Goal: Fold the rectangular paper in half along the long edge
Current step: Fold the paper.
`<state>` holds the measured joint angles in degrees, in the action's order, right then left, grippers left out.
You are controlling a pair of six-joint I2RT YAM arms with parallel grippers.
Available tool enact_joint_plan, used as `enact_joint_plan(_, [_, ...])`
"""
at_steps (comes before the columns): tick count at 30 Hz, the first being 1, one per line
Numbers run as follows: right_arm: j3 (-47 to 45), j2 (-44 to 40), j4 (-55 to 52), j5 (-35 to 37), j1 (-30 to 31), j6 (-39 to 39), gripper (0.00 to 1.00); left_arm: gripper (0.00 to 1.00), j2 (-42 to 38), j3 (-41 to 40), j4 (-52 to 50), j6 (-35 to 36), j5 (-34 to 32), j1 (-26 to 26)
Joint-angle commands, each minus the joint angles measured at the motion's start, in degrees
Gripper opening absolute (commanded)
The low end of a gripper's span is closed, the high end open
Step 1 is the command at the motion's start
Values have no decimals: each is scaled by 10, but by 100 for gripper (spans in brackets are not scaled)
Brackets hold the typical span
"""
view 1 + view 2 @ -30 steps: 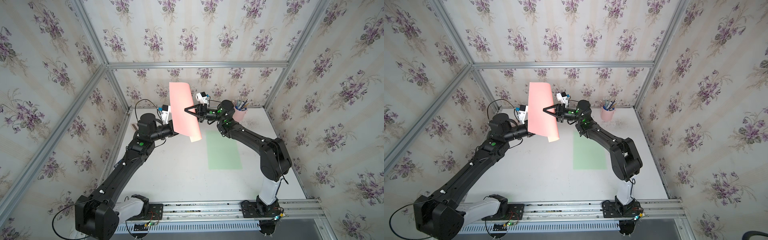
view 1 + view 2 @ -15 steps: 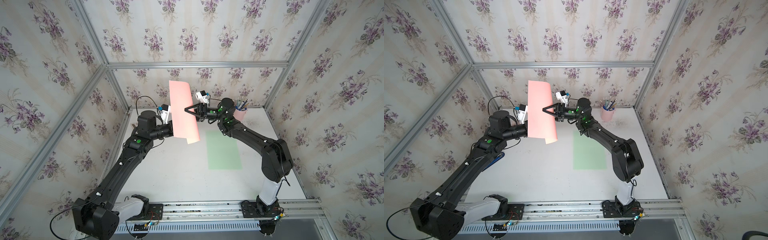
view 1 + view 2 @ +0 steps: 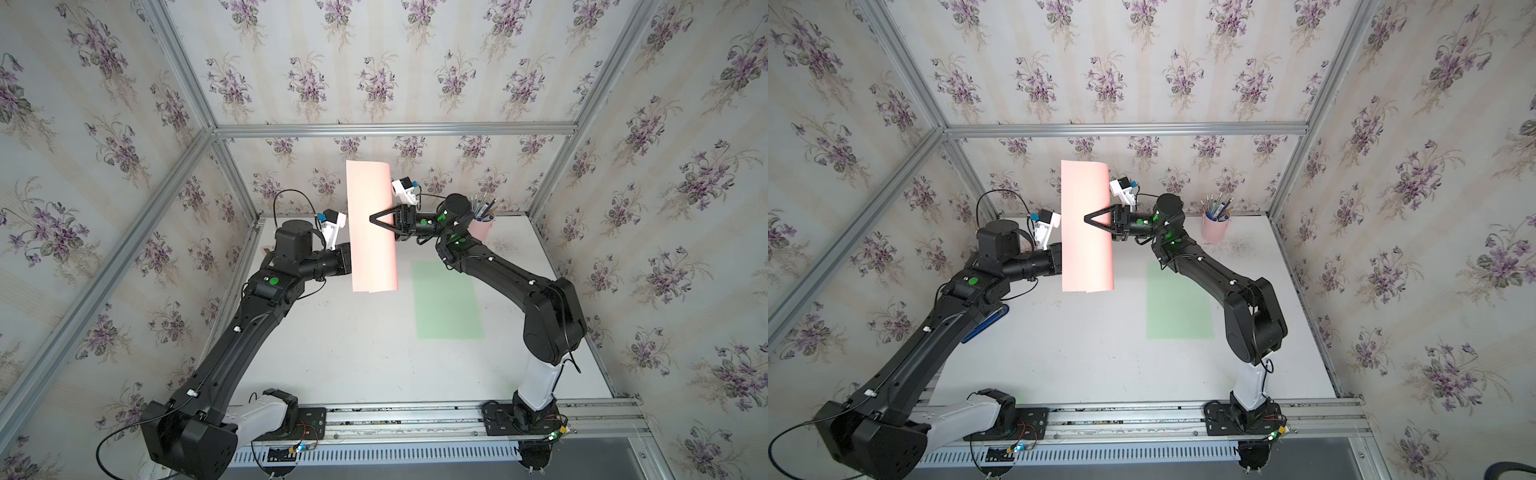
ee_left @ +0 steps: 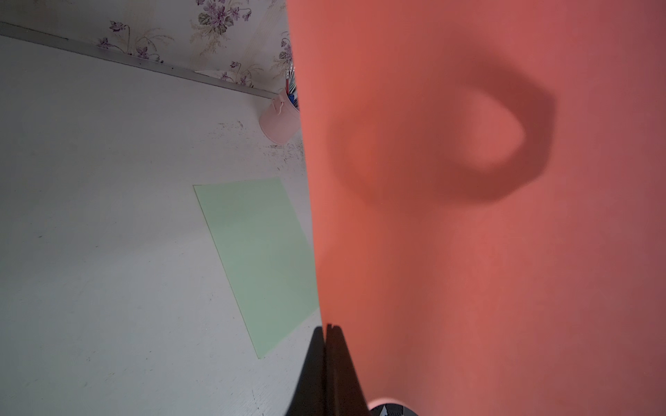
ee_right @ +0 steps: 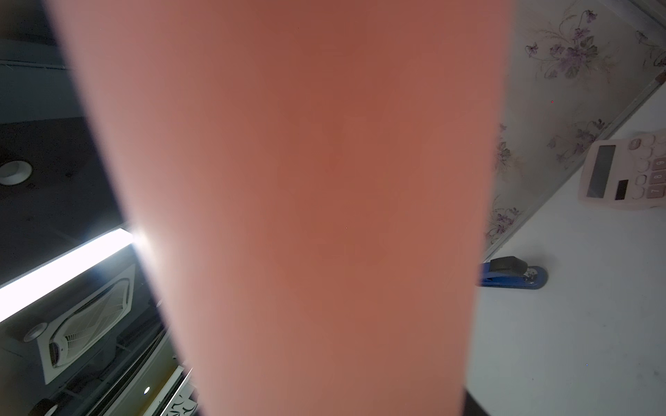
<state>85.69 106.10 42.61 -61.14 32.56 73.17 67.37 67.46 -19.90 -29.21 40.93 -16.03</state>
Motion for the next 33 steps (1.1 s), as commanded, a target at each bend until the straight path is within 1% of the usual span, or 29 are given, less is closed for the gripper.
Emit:
enact_joint_plan(1, [-11, -16, -6, -13, 1, -27, 61, 0, -4, 6, -7, 15, -8, 0])
enact_joint_plan(5, [-26, -34, -28, -13, 3, -57, 65, 0, -5, 13, -11, 15, -15, 0])
enact_joint_plan(11, [-40, -61, -55, -6, 6, -87, 67, 0, -5, 21, -10, 11, -18, 0])
enact_joint_plan(13, [-41, -63, -73, -3, 5, -97, 64, 0, -5, 20, -6, 9, -18, 0])
enact_joint_plan(15, [-44, -63, -78, 4, 5, -103, 59, 0, -6, 18, -3, 5, -17, 0])
enact_joint_plan(19, [-59, -61, -42, 27, 4, -76, 59, 0, -13, 13, 6, -6, -13, 0])
enact_joint_plan(22, [-74, -67, -16, 52, 5, -63, 56, 0, -17, 7, 15, -13, -6, 0])
enact_joint_plan(25, [-81, -61, 26, 59, 4, -35, 54, 0, -16, 3, 25, -20, 3, 0])
enact_joint_plan(29, [-98, -52, 107, 71, 5, 19, 53, 0, -14, 3, 31, -22, 10, 0])
enact_joint_plan(33, [-100, -44, 140, 75, 7, 43, 49, 0, -11, 2, 34, -23, 15, -4])
